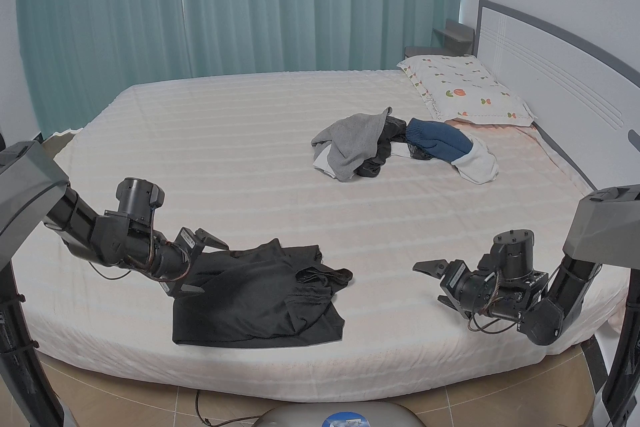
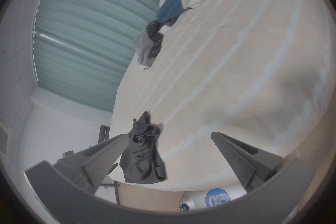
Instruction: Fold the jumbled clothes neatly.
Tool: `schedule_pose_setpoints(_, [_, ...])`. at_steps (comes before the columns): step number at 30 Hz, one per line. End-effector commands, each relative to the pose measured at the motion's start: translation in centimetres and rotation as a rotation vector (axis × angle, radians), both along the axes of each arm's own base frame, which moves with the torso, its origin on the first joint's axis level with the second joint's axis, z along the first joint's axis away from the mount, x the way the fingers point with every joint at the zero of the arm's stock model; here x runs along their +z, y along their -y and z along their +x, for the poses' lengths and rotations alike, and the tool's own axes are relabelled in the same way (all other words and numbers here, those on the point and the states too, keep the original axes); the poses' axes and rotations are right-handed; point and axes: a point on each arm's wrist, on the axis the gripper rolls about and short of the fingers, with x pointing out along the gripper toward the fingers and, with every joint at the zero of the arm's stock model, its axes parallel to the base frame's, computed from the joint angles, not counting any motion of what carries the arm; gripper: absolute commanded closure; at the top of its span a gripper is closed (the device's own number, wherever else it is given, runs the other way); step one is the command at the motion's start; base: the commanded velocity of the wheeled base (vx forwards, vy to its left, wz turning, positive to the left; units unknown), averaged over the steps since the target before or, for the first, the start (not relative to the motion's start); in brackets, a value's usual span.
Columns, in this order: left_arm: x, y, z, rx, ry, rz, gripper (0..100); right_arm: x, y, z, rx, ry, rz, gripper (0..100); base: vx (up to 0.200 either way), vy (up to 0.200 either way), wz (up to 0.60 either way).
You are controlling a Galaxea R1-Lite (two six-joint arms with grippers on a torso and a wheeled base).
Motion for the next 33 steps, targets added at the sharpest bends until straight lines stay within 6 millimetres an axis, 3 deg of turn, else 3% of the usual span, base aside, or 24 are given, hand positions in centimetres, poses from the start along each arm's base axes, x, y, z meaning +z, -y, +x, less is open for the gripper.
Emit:
schedule_pose_setpoints(1, [-1.4, -0.9, -1.9, 0.019, 0.002, 0.003, 0, 1.9, -3.2, 0.3, 0.093, 0.074, -0.029, 0, 0.000, 0.200, 0.00])
schedule_pose_setpoints(7, [-1.4, -0.9, -2.0, 0.025, 0.039, -0.001, 0, 2.1, -4.4, 0.4, 0.125, 0.094, -0.037, 0, 0.000, 0.200, 0.00])
schedule_pose_setpoints(11, [-1.3, -0.9, -1.8, 0.025, 0.046, 0.001, 0, 0.9, -4.9, 1.3, 0.122, 0.081, -0.045, 0, 0.000, 0.200, 0.00])
schedule_pose_setpoints(17, [-1.4, -0.9, -1.9, 0.026, 0.045, 0.006, 0, -0.4, -5.9, 1.5, 0.136, 0.062, -0.049, 0, 0.000, 0.000, 0.00])
schedule_pose_setpoints(26, [-1.3, -0.9, -1.8, 0.025, 0.048, 0.006, 0, 1.9, -8.0, 1.0, 0.154, 0.139, -0.036, 0, 0.000, 0.000, 0.00])
schedule_pose_setpoints(28, [-1.3, -0.9, -1.9, 0.024, 0.047, 0.007, 0, 2.6, -9.8, 0.2, 0.202, 0.138, -0.035, 0, 0.000, 0.000, 0.00])
schedule_pose_setpoints(33, [-1.3, -0.9, -1.9, 0.024, 0.047, 0.007, 0, 0.5, -12.2, -0.3, 0.261, 0.093, -0.057, 0, 0.000, 0.000, 0.00])
